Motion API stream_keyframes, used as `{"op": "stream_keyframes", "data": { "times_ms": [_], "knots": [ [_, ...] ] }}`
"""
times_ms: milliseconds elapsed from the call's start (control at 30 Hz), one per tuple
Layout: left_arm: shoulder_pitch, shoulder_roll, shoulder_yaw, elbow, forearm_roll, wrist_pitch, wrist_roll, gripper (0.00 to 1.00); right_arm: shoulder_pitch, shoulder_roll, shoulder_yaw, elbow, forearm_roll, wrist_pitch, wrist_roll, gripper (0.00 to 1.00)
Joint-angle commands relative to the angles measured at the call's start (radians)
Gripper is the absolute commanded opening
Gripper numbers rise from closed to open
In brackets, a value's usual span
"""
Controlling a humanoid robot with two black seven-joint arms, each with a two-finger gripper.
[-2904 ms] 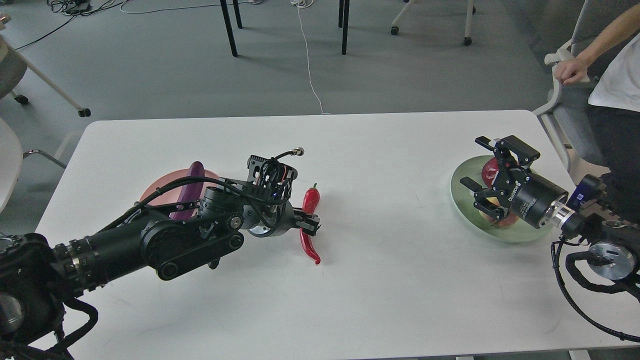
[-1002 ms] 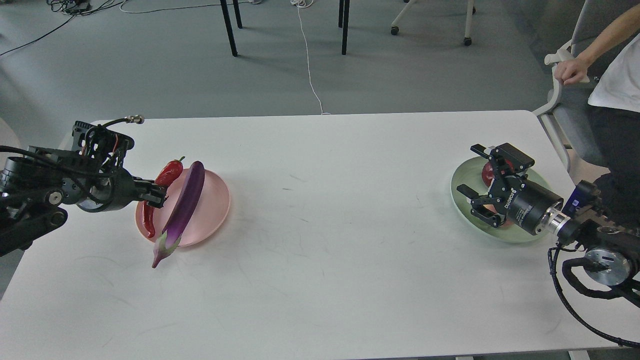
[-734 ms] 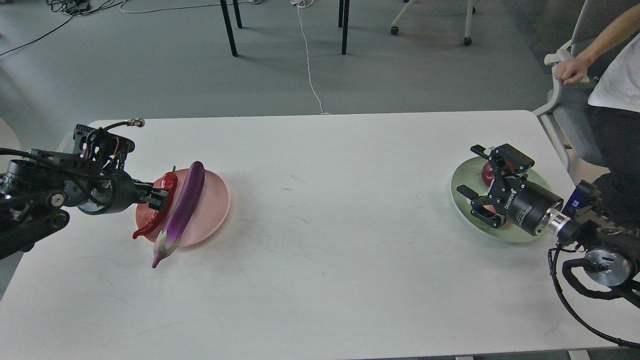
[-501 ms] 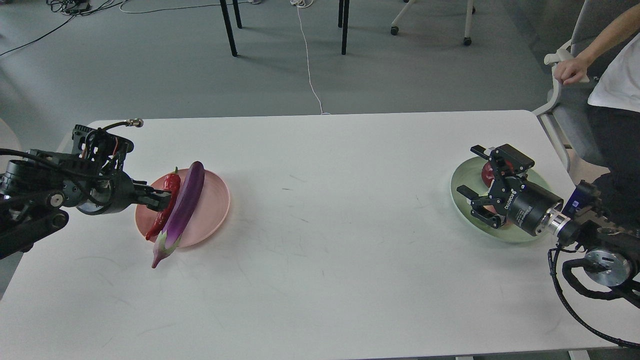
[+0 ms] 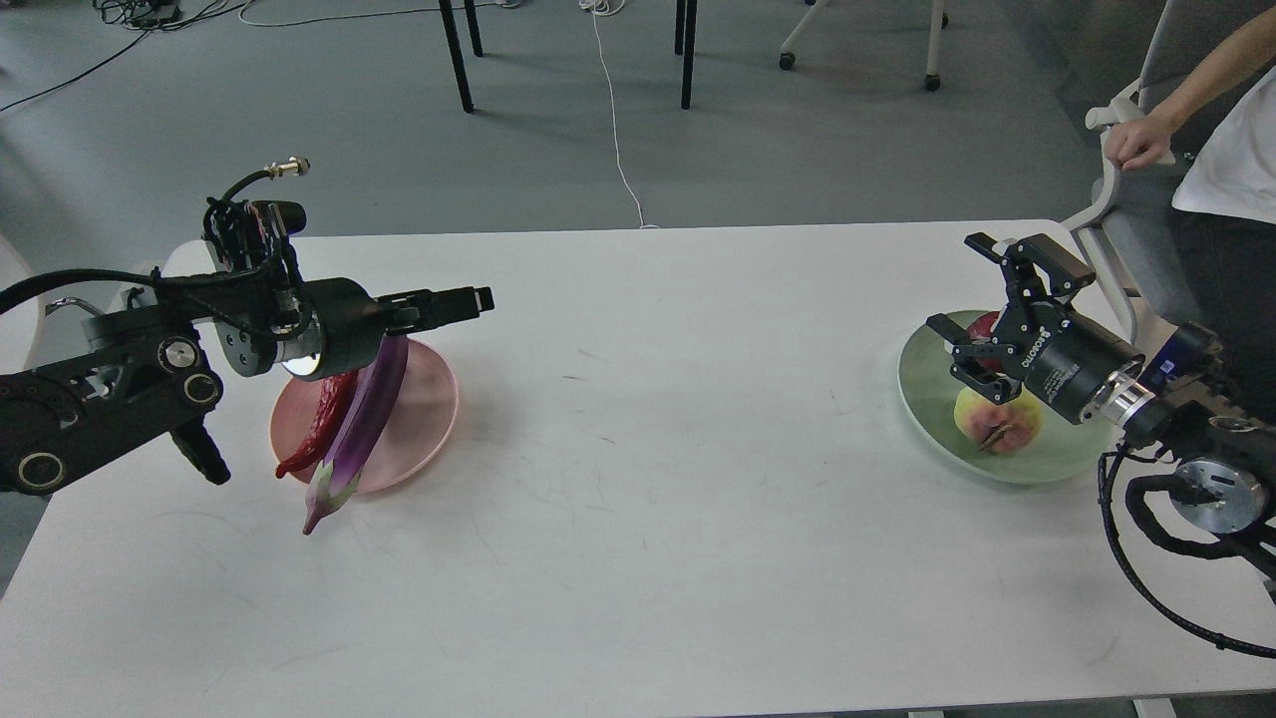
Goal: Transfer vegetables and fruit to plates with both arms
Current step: 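Release the chili pepper and hold the left gripper above the plate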
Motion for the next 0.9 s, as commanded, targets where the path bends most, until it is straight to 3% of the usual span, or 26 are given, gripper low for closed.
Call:
{"op": "stream_keyframes", "data": {
  "times_ms": [0, 67, 300, 668, 868],
  "knots": [
    [0.048, -0.086, -0.037, -0.001, -0.218, 0.250, -0.065, 0.98, 0.008, 0.001, 0.046, -0.006, 0.001, -0.009, 0.000, 0.99],
    [0.112, -0.141, -0.134, -0.001, -0.249, 0.331, -0.094, 0.98, 0.021, 0.004, 0.066, -0.007, 0.003, -0.009, 0.000, 0.99],
    [0.386, -0.388, -0.594, 0.004, -0.239, 0.336, -0.110, 0.98, 0.024, 0.117, 0.107, 0.000, 0.018, -0.023, 0.000, 0.99],
    [0.545, -0.493, -0.856, 0.008, -0.102, 0.143, -0.113, 0.98, 0.012, 0.165, 0.129, -0.001, 0.055, -0.075, 0.000, 0.99],
    [0.601, -0.539, -0.915, -0.024, -0.198, 0.115, -0.110, 0.98, 0.012, 0.162, 0.132, 0.007, 0.056, -0.072, 0.000, 0.99]
  ]
}}
